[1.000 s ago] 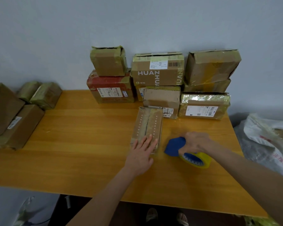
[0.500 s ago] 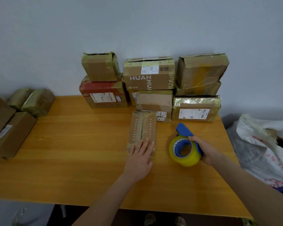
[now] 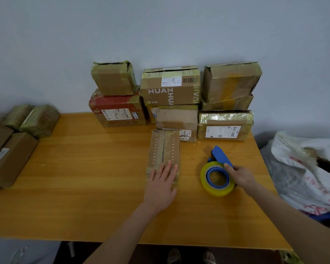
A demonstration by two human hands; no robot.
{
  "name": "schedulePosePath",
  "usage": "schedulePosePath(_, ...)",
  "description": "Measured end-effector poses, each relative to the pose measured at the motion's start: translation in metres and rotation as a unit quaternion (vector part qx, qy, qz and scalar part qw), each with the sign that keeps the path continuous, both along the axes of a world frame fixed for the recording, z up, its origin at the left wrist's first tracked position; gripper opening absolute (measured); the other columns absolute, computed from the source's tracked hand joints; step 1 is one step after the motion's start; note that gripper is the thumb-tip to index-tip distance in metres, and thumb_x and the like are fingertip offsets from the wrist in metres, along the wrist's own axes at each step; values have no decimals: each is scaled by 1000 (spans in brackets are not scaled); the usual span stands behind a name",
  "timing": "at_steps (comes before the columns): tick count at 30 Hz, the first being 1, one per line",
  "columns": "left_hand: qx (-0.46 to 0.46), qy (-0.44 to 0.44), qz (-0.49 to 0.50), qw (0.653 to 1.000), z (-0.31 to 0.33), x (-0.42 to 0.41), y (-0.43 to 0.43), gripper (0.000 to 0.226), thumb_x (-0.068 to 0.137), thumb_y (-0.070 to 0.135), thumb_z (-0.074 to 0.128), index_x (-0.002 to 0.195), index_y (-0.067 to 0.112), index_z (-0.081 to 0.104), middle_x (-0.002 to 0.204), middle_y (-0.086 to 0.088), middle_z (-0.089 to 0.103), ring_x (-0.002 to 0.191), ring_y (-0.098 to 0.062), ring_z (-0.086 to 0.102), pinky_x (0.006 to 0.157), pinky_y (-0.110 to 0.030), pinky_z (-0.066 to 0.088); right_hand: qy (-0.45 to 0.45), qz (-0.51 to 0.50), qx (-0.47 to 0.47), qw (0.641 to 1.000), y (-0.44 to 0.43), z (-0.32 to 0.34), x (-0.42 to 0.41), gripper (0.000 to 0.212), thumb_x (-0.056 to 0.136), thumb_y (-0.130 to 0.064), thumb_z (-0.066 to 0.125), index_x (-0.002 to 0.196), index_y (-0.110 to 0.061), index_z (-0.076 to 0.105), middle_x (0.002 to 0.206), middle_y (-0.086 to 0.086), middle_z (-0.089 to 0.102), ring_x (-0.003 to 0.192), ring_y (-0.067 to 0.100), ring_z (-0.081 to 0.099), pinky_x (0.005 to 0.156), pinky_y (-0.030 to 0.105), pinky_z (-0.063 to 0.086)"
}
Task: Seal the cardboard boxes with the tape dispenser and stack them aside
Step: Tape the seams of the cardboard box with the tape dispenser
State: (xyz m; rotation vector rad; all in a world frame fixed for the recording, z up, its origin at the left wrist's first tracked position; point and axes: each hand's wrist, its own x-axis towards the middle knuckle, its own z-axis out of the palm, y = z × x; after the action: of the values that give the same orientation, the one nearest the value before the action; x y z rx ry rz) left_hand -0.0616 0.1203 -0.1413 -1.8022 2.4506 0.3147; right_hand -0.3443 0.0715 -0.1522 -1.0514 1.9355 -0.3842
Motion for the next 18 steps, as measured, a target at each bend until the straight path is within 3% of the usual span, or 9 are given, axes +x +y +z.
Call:
schedulePosePath(2,4,20,-1,1000,2,1,-1,70,100,36,31,146,30,-21,155,3,-25,146,-16,-19,119,-39,-9,73,31,-12,997,-2,4,3,59,99,-49,44,130,0,53,115,21,61,105,34,57,88,43,46)
schedulePosePath(4,-2,50,5,999,6,6,-1,68,100,34,32,146,29,-19,156,3,-22,147,-15,-14,121,-36,-3,158,40,-82,983,-2,12,9,58,100,-43,46,143,-5,42,137,21,48,126,36,45,103,46,39)
schedulePosePath(7,-37,101,52,993,11,22,0,64,102,30,32,151,23,-8,160,2,-12,147,-13,-4,121,-32,12,179,76,-214,957,6,26,40,48,100,-32,50,142,-10,46,132,14,48,124,30,43,103,40,37)
schedulePosePath(11,-79,92,94,988,9,45,5,65,101,25,34,150,18,-8,159,1,-9,147,-12,-10,120,-29,-5,167,257,-295,905,31,29,105,54,100,-32,48,149,-15,35,147,4,40,134,20,38,105,34,40)
schedulePosePath(14,-70,39,29,996,0,45,10,69,99,29,34,146,21,-17,159,1,-11,145,-13,-18,119,-33,-12,188,384,-276,861,37,22,143,64,102,-39,40,156,-21,11,162,-2,13,150,18,9,119,36,16)
schedulePosePath(16,-53,27,13,998,-7,40,9,71,98,31,34,146,23,-17,159,2,-14,145,-16,-19,119,-38,-11,208,438,-246,839,36,15,157,66,103,-39,35,156,-20,-1,163,-3,-5,148,16,-14,118,33,0)
schedulePosePath(18,-24,29,14,999,-13,39,5,73,98,31,36,145,24,-19,157,1,-20,145,-18,-22,121,-39,-4,223,471,-224,824,37,7,160,69,103,-38,33,154,-18,-8,160,-2,-18,143,17,-27,120,35,-3)
